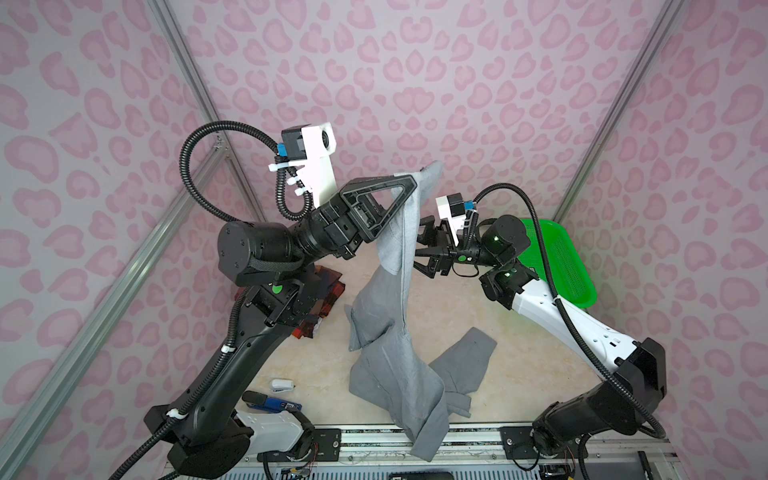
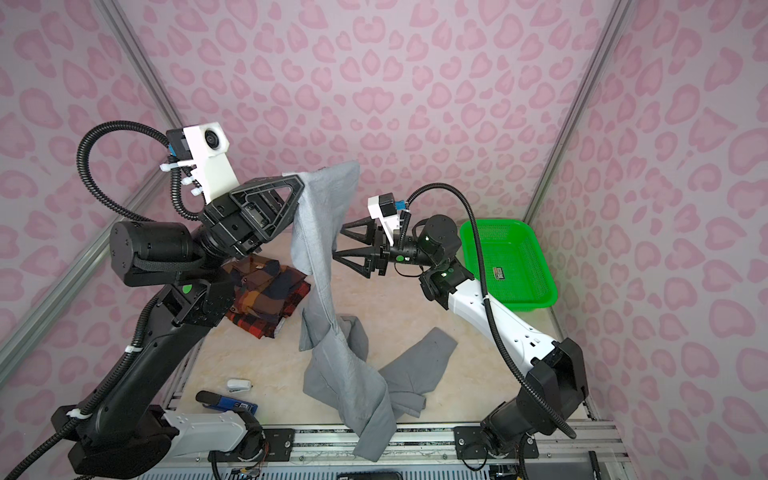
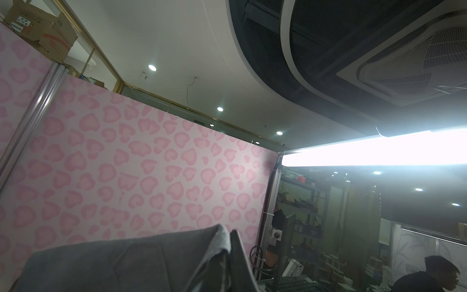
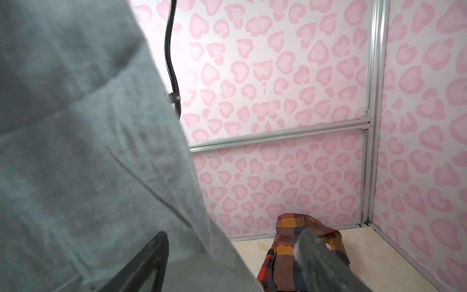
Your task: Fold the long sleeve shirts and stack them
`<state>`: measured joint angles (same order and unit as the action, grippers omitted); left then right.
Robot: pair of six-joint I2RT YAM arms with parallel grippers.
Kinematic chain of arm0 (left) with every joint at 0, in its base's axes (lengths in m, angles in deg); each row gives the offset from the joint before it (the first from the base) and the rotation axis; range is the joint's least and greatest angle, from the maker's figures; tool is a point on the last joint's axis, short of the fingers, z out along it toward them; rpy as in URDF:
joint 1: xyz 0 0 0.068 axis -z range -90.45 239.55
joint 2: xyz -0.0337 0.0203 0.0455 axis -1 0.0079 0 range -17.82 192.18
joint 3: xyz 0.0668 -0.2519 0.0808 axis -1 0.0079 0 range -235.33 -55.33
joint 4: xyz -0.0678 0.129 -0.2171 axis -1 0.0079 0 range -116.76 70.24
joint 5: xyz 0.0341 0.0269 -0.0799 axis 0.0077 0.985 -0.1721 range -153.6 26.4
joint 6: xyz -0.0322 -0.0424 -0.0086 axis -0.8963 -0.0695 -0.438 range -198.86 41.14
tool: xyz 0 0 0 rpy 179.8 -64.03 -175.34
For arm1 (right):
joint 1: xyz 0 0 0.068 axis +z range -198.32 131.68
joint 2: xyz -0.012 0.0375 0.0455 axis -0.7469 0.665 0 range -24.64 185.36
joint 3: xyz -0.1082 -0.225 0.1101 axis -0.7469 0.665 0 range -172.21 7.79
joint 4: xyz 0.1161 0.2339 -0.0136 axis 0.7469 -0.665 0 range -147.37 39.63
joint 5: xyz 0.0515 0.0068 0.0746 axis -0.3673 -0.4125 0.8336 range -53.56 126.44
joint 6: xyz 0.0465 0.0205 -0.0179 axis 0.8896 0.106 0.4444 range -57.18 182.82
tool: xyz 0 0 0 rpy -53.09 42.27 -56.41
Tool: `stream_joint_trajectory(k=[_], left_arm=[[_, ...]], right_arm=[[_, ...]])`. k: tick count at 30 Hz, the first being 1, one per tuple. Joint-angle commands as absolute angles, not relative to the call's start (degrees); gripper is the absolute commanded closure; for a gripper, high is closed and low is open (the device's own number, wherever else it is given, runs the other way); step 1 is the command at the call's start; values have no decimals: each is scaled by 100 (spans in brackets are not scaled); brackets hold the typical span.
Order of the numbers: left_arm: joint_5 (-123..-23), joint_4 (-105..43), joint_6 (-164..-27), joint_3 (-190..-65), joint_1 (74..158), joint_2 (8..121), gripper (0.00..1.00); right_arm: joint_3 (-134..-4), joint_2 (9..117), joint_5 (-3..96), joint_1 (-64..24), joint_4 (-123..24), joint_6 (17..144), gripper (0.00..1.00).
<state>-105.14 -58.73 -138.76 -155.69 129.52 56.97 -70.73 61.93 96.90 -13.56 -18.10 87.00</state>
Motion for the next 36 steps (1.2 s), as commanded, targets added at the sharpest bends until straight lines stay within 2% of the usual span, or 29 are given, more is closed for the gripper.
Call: stream_joint_trajectory(k=[1,4,9,15,18,20,21,22,23,25,28,29,31,34,36], left_arm=[[-10776,-6312,-13952,-15689,13071,5742,96],[-10827,-6350,-13984,-15685,13107,5724,96],[-10894,-6372,-13998,-15706,13107,5756,96],[-10921,-6403,-14057,-15755,13112,5879,96],[-10934,-6403,-14050,-15754,13108,5886,96],[-10987,-6407,-14065,-15785,13095,5908,96],[-10988,-6396,-14056,-15775,13079,5908,96],[-10985,-6379,-14044,-15765,13050,5885,96],[-10982,-6361,-14024,-15751,13014,5861,96],[-10950,-6253,-13950,-15696,12908,5759,96],[-10852,-5839,-13633,-15487,12691,5542,96],[-10807,-5718,-13522,-15394,12631,5473,92],[-10758,-5468,-13278,-15155,12563,5383,83],[-10694,-4814,-12700,-14949,12559,5287,65],[-10687,-4381,-12295,-14843,12562,5222,48]], right_arm=[[-6989,6167,9569,-1388,-1795,8295,19],[-7004,6268,9892,-1465,-1432,8500,20],[-6748,6470,10551,-1272,597,9967,28],[-7046,7007,11032,-1135,3709,12684,40],[-7294,7076,11513,-895,3880,13053,55],[-7296,7047,11562,-813,3884,13066,74],[-7263,7012,11510,-871,3888,13077,89],[-7176,6971,11412,-976,3888,13078,95],[-7053,6886,11271,-1134,3884,13059,100],[-6770,6685,10957,-1552,3888,13072,100],[-6329,6235,10174,-2392,3019,12547,100],[-6185,6043,9945,-2616,2516,12171,100],[-6039,5490,9490,-2953,920,10850,100],[-6442,4793,8237,-2874,-2644,8237,100],[-6745,4658,7190,-2804,-3743,7652,100]])
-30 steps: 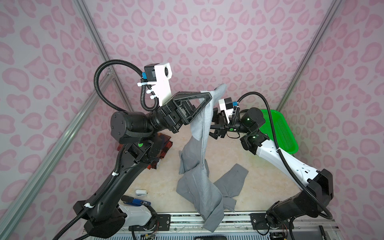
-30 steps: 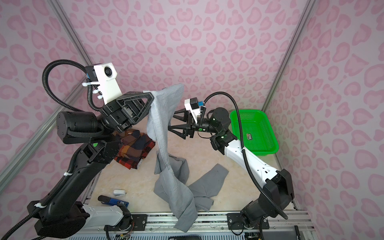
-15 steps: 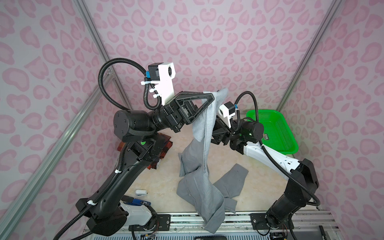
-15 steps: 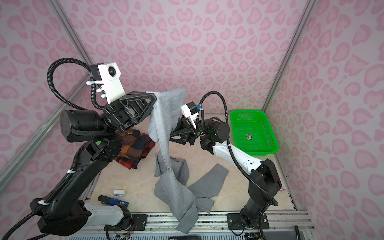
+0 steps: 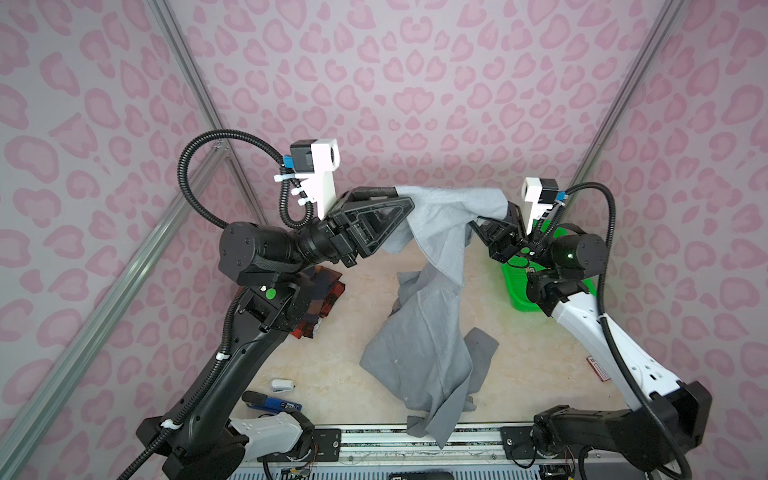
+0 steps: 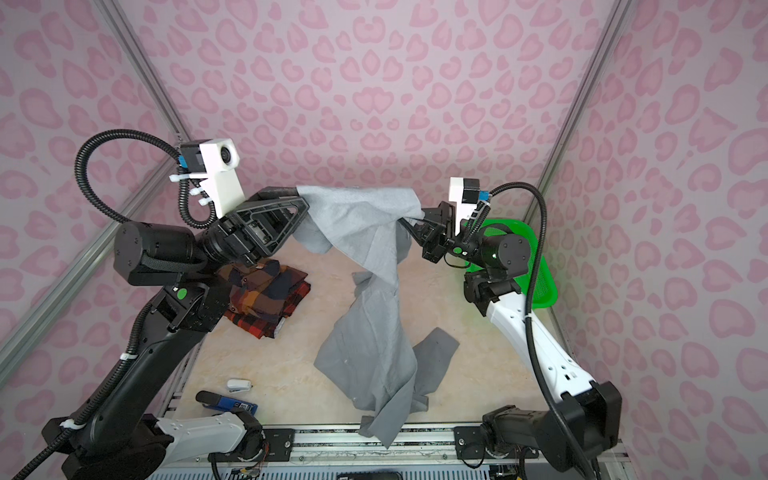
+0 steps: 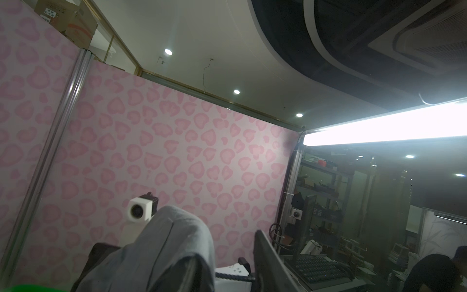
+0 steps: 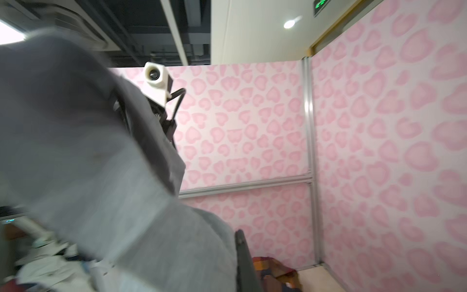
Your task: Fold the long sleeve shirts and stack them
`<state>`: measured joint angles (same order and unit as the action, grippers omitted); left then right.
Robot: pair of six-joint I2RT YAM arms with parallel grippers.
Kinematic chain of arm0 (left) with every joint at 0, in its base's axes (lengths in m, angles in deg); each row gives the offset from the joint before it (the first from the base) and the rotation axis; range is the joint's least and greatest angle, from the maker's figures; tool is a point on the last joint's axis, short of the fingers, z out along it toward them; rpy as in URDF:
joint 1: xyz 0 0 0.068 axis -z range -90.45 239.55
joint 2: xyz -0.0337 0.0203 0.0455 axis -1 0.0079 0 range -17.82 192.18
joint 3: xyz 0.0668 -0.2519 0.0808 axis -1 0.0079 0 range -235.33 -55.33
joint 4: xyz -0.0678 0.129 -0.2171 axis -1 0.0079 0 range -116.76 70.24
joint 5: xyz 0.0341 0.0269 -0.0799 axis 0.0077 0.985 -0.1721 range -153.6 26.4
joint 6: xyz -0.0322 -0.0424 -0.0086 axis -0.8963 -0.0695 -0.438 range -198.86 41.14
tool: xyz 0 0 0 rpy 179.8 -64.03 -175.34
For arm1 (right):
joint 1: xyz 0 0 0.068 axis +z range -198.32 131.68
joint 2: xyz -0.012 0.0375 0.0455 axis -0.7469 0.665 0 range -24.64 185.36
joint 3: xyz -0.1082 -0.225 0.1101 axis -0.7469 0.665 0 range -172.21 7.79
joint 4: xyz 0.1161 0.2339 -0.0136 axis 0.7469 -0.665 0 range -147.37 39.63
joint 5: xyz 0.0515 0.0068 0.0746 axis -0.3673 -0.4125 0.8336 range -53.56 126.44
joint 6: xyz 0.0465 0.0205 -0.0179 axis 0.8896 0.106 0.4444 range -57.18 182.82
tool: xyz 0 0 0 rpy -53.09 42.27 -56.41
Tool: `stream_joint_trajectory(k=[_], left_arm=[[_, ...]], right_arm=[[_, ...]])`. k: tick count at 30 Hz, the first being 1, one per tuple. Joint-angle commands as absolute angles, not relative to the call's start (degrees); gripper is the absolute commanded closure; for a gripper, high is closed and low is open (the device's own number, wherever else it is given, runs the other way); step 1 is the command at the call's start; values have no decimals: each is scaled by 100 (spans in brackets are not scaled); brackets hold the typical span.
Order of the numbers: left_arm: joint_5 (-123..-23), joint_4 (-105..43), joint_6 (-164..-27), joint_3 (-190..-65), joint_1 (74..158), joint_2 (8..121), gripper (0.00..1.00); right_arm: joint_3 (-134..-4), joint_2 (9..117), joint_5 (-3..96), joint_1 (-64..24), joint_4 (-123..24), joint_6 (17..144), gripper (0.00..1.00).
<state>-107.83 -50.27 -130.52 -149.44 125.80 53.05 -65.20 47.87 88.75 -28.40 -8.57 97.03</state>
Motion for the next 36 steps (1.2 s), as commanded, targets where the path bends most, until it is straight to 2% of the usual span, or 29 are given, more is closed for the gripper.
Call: stream_joint_trajectory(k=[1,4,7,12,15,19,23,25,28,34,36], left_arm=[[-10595,-4132,-12079,-14741,12555,5155,40],[-10317,-3337,-11410,-14487,12561,4968,15],[-9900,-2404,-10523,-14346,12661,4795,8],[-9137,-1371,-9345,-13674,12847,4509,0],[-8868,-1071,-9029,-13086,12768,4552,1],[-8753,-1490,-8918,-12253,12580,4495,2],[-9155,-1412,-8661,-12105,12661,4743,1],[-9072,-1342,-8557,-12150,13015,4979,0],[-8634,-1015,-8270,-12386,13766,5442,5],[-7094,-1087,-8285,-12179,14914,5744,3],[-6178,-1141,-8397,-12182,15442,5953,1]], right_arm=[[-6817,4629,6819,-2856,-3969,7646,100],[-6805,4547,6078,-3154,-4189,8022,100],[-6906,4461,5349,-3308,-4622,8192,100],[-7253,4372,5003,-3338,-5149,8232,100],[-7378,4314,5095,-3340,-5346,8317,100],[-7485,4177,5430,-3344,-5484,8483,100],[-7913,4203,5419,-3339,-5916,8471,100],[-8178,4340,5290,-3332,-6185,8449,100],[-8571,4560,5139,-3301,-6542,8434,100],[-8905,4620,4762,-3102,-6865,8318,100],[-9159,4710,4573,-2997,-7163,8188,100]])
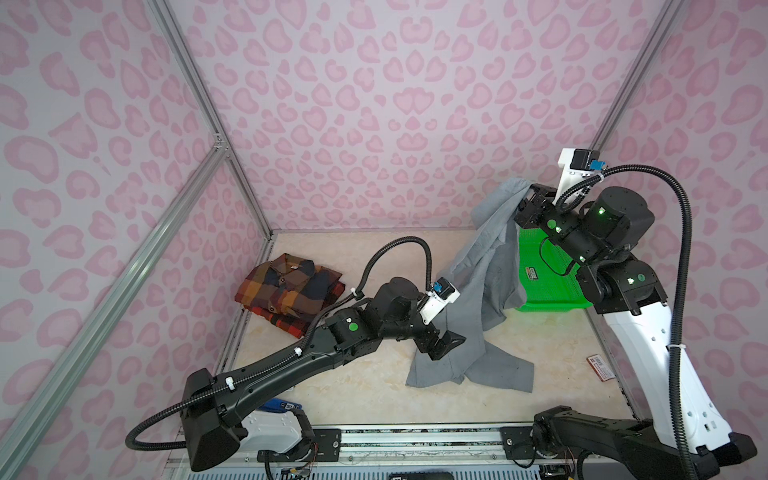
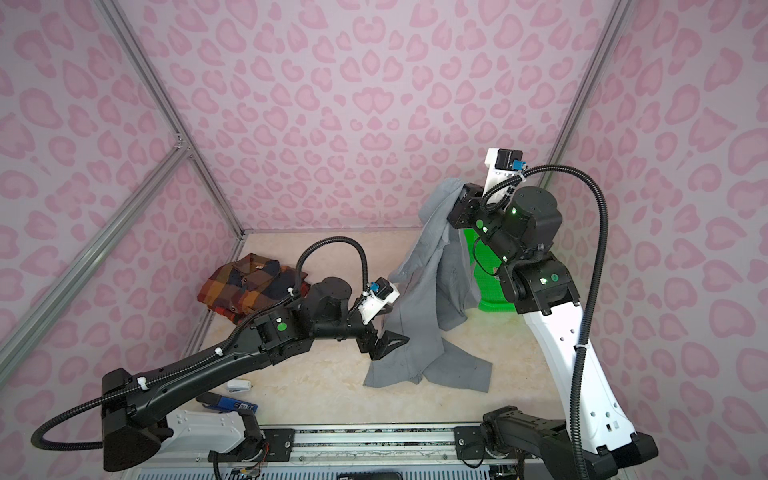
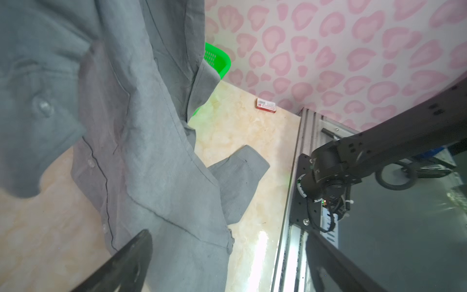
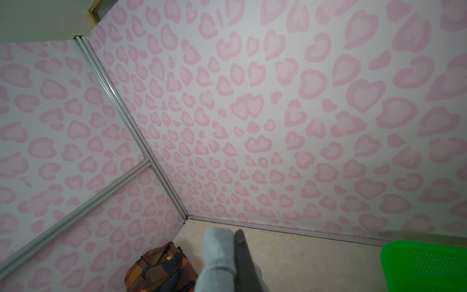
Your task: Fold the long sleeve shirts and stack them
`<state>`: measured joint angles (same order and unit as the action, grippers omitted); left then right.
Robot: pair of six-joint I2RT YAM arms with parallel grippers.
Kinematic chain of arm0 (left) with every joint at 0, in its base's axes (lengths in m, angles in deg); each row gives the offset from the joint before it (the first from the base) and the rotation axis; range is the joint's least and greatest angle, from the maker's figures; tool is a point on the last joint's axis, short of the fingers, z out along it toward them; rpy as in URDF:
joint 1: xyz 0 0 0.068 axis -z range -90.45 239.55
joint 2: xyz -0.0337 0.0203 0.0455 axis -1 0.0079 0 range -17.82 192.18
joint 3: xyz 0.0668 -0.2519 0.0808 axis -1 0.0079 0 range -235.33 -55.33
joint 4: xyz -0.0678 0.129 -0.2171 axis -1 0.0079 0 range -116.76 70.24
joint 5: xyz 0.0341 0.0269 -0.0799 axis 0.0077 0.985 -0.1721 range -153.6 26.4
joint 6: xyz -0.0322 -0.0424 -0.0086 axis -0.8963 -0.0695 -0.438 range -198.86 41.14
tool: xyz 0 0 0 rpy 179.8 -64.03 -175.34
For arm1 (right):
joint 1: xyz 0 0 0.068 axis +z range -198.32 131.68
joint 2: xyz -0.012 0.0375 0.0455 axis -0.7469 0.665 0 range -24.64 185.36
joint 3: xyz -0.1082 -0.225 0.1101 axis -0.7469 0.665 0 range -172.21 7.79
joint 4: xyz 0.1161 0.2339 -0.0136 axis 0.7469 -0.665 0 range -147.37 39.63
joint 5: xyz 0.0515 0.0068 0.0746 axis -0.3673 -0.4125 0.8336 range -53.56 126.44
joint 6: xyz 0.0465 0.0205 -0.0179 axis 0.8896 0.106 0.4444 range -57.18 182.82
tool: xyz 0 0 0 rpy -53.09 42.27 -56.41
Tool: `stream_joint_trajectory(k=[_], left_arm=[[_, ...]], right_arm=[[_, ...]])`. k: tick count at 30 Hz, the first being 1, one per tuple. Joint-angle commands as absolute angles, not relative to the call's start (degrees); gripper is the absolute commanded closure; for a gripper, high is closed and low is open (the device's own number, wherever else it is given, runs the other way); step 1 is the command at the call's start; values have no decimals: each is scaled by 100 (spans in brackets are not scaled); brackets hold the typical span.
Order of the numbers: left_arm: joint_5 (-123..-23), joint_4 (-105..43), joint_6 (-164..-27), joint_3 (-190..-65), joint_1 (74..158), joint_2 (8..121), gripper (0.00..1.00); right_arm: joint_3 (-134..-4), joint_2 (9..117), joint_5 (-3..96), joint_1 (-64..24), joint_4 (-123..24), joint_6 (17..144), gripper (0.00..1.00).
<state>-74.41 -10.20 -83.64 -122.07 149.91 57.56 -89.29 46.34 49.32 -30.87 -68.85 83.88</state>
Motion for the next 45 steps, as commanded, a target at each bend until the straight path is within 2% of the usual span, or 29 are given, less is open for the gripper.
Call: stream_joint_trajectory(k=[1,8,9,14,18,26,28,30,31,32,33,36,40,41,43,45], left_arm=[[-5820,-1131,-8525,-12292,15673,6165,2],[-3323,-410,-10281,-13646,16338,7929,2],[-3244,-506,-10475,-13672,16397,8082,2],[-2000,-373,-10706,-14461,16826,9054,2],[-1657,438,-10906,-15353,16827,9792,2],[-2008,625,-11266,-15204,16537,10096,3],[-2019,638,-11292,-15105,16489,10103,14],[-2120,542,-11304,-14953,16429,10000,34],[-2226,422,-11256,-14837,16401,9901,48],[-2330,327,-11209,-14722,16375,9793,68],[-2382,270,-11208,-14624,16360,9661,84],[-2508,182,-11164,-14336,16330,9308,96],[-2885,-215,-11089,-13684,16319,8783,96],[-3066,-434,-11026,-13482,16321,8610,91],[-3535,-756,-10892,-13194,16366,8377,63],[-3736,-1124,-10452,-12849,16550,8205,44]], right_arm=[[-9282,4746,4413,-2902,-7320,8118,100],[-9542,4708,3558,-2523,-7682,8173,100],[-9578,4708,3479,-2483,-7724,8194,100],[-9690,4651,3201,-2274,-7867,8249,100],[-9852,4604,2950,-2147,-8045,8228,100],[-9986,4417,2706,-2017,-8122,8173,100],[-10078,4443,2672,-2009,-8204,8140,100],[-10109,4453,2677,-2004,-8211,8135,100],[-10103,4443,2653,-2001,-8210,8124,100],[-10114,4444,2617,-1998,-8206,8111,100],[-10122,4451,2551,-1998,-8210,8075,100],[-10137,4460,2389,-1994,-8206,7955,100],[-10177,4495,2334,-2008,-8156,7936,100],[-10217,4528,2344,-2004,-8180,7943,100],[-10278,4577,2347,-2009,-8228,7967,100],[-10303,4639,2395,-2002,-8219,7982,100]])
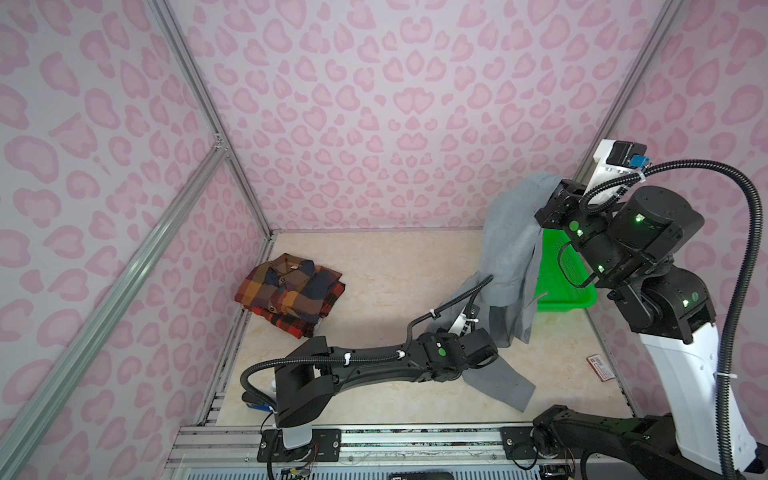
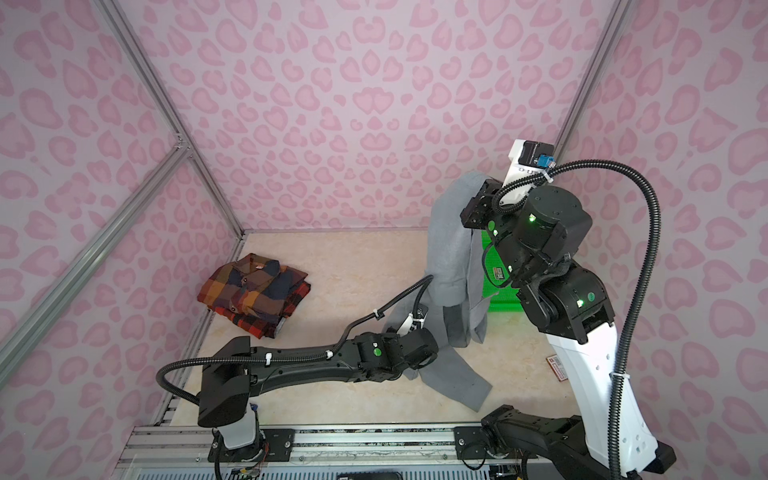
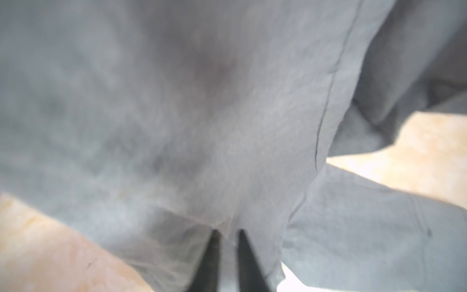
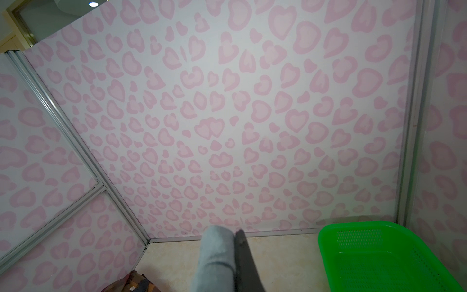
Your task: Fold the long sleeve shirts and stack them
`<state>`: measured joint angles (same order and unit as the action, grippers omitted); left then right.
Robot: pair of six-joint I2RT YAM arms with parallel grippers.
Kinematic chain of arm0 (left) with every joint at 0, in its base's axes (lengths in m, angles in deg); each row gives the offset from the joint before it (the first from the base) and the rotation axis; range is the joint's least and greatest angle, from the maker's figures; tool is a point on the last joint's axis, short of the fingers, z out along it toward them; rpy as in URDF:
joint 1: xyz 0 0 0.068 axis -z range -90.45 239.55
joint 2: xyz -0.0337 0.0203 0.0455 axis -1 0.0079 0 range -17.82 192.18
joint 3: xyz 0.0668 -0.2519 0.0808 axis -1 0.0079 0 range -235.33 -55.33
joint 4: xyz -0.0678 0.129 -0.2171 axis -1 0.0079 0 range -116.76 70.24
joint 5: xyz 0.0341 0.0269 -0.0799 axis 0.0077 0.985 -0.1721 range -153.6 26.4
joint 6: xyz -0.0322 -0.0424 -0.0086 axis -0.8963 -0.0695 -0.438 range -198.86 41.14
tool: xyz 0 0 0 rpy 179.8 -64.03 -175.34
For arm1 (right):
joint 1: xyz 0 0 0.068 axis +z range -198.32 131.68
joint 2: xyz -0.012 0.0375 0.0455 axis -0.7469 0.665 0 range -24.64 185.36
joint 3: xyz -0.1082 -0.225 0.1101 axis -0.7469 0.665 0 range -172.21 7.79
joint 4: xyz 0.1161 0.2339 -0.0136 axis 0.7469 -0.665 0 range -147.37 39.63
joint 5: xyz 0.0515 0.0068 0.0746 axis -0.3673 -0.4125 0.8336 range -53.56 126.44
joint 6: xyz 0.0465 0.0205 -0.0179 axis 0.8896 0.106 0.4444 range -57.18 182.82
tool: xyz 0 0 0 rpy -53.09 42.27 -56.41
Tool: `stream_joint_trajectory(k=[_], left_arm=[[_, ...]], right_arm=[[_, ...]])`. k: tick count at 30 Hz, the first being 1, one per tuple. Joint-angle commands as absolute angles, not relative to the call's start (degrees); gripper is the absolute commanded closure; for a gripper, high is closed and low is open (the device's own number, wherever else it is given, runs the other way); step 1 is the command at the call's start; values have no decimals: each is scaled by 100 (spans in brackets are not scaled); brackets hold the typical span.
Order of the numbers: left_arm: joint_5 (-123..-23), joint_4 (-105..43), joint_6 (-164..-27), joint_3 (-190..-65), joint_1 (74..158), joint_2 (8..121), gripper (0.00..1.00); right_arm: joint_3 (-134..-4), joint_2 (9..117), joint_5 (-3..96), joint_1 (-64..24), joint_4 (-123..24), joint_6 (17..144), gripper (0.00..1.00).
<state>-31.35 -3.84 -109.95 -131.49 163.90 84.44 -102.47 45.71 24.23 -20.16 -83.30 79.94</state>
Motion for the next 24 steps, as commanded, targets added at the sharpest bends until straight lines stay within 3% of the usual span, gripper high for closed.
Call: stream_joint_trajectory(k=[1,3,5,6,21,24], left_arm=[[-3715,-1223,-10213,-12781,16655,8185,37],[-3556,-1206,-9839,-12786,16828,8273,23],[-3526,-1263,-9520,-12811,16940,8409,15],[-3481,-1329,-9369,-12819,17006,8520,2],[-929,-786,-8934,-14139,17150,10372,0],[-849,-567,-9146,-14241,16942,10430,13]], right_arm=[[-10342,4682,2412,-2014,-8247,7986,100],[-10514,4796,2446,-2016,-8382,8012,100],[-10640,4880,2488,-2018,-8468,8057,100],[-10682,4899,2500,-2013,-8486,8086,100],[-10849,4760,2698,-2009,-8658,8240,100],[-10839,4683,2716,-2010,-8659,8259,100]])
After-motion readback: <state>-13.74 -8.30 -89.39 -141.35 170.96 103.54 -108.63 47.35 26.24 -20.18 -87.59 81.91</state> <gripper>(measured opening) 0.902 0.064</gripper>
